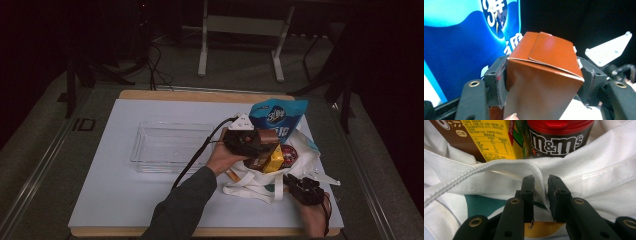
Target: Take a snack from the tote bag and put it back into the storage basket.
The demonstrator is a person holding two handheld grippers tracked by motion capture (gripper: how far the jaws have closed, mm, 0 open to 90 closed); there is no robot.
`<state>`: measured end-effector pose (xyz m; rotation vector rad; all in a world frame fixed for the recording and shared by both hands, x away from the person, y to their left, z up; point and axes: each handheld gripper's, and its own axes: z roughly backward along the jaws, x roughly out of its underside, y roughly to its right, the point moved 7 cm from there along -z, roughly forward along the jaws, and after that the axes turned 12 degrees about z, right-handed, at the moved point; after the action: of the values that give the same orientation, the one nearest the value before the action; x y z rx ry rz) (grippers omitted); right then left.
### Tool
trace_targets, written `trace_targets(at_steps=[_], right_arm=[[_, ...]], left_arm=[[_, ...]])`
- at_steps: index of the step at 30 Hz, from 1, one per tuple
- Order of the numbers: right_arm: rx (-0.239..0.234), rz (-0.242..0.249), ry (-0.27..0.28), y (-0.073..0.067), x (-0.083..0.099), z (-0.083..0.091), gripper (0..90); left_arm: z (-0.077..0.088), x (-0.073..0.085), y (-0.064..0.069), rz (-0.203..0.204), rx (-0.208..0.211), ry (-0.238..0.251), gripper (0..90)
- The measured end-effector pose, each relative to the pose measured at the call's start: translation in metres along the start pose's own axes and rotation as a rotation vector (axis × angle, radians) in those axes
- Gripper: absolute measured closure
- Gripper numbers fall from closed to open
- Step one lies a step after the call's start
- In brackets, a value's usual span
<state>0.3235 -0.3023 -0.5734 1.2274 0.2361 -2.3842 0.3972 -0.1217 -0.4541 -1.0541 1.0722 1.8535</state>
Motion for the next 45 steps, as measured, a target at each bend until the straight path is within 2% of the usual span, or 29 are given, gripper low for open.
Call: trace_targets(at_steps=[6, 11, 20, 28, 34, 41, 45], right_arm=[[0.000, -0.001, 0.001, 0.000, 0.000, 0.000, 75.0], [-0.005, 0.000, 0.004, 0.000, 0.000, 0.000, 75.0], [-0.006, 0.002, 0.004, 0.000, 0.000, 0.000, 75.0], [-0.006, 0.001, 0.006, 0.000, 0.000, 0.000, 75.0], [-0.006, 0.002, 0.008, 0.000, 0.000, 0.000, 75.0], [-0.006, 0.000, 0.009, 0.000, 0.000, 0.000, 75.0], [-0.005, 0.000, 0.008, 0.000, 0.000, 0.000, 75.0]], left_arm=[[-0.003, 0.000, 0.002, -0.046, -0.042, -0.013, 36.2], [-0.002, -0.001, 0.006, -0.074, -0.057, -0.022, 40.4], [0.005, -0.006, 0.006, -0.073, -0.066, -0.005, 42.7], [0.019, -0.017, 0.011, -0.082, -0.071, 0.033, 43.0], [0.027, -0.025, 0.013, -0.075, -0.070, 0.068, 43.0], [0.039, -0.040, 0.019, -0.096, -0.078, 0.103, 43.1], [0.047, -0.046, 0.019, -0.089, -0.080, 0.118, 43.1]])
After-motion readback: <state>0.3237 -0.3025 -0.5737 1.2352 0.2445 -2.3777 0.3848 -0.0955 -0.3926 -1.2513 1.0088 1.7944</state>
